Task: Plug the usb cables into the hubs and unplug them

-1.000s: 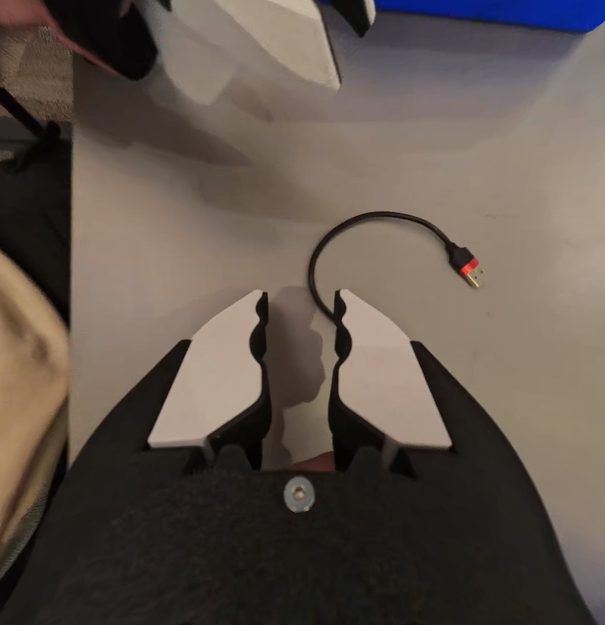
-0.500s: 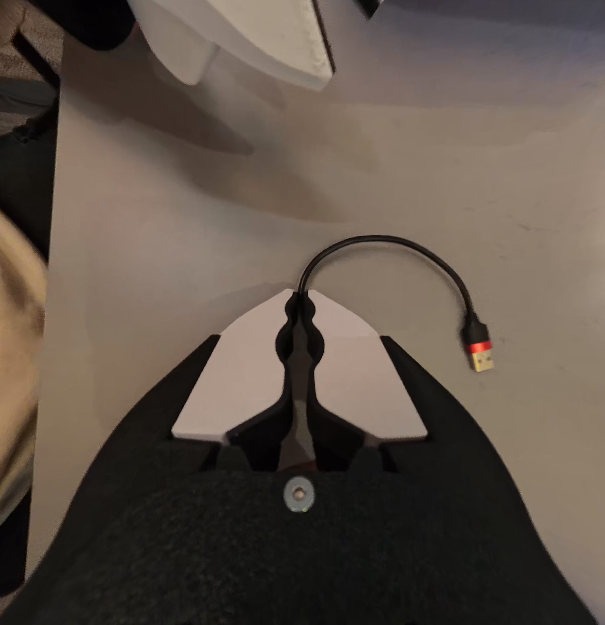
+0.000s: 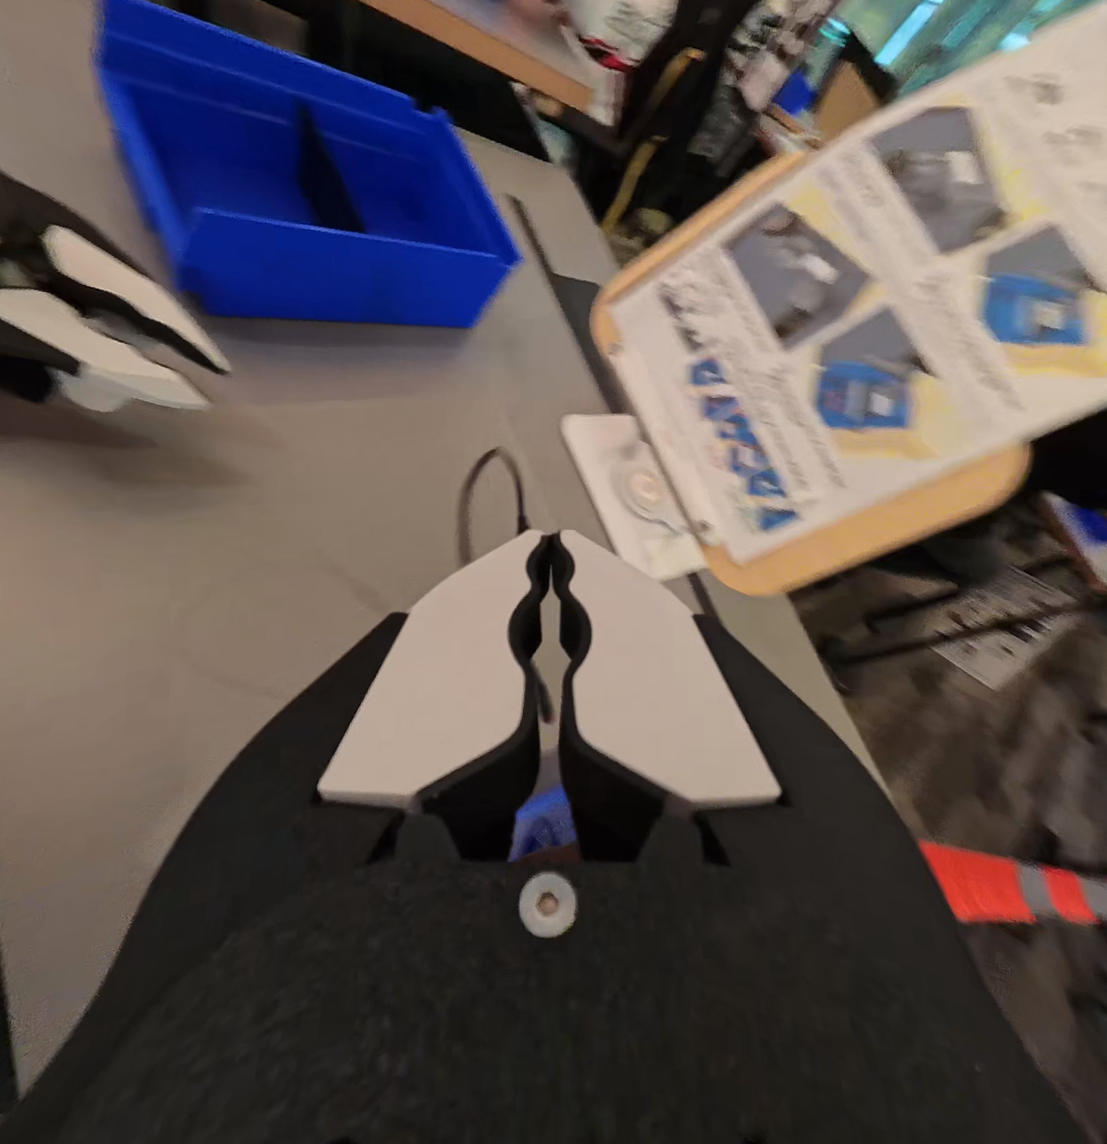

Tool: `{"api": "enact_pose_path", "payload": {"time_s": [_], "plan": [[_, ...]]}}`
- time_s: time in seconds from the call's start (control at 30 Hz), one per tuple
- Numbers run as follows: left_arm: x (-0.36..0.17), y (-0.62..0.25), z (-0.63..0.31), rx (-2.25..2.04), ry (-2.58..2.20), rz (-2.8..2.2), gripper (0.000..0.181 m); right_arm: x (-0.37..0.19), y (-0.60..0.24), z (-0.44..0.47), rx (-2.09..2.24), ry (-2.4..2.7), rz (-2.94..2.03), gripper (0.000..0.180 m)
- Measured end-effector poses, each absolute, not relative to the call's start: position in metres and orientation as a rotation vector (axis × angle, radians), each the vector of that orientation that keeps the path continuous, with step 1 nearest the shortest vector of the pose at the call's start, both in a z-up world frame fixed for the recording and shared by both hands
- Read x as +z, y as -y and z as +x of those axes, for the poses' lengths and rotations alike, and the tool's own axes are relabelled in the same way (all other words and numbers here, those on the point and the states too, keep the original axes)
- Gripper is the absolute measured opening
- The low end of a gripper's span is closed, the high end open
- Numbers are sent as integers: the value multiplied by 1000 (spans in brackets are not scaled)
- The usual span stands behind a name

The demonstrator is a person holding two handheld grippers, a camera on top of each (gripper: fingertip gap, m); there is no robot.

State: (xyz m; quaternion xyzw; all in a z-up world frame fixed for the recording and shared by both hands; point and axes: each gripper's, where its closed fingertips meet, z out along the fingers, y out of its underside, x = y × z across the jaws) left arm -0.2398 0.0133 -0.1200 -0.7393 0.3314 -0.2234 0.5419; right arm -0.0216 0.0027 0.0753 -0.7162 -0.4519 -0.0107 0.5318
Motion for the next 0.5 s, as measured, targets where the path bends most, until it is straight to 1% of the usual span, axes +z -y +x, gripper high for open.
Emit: {"api": "enact_pose_path", "payload": {"time_s": [0.1, 0.17, 0.23, 0.33, 0.5], "plan": [[-120, -13, -240, -537, -787, -1755, 26, 86, -5, 42, -153, 957, -1790, 0], [-119, -13, -240, -537, -788, -1752, 26, 69, -9, 87, -242, 886, -1886, 0], [-120, -12, -239, -538, -796, -1755, 26, 38, -10, 120, -243, 821, -1991, 0], [-121, -13, -238, -532, -801, -1762, 26, -2, -2, 123, -201, 835, -2051, 0], [-124, -13, -237, -505, -812, -1767, 26, 0, -1, 102, -204, 852, -2002, 0]]}}
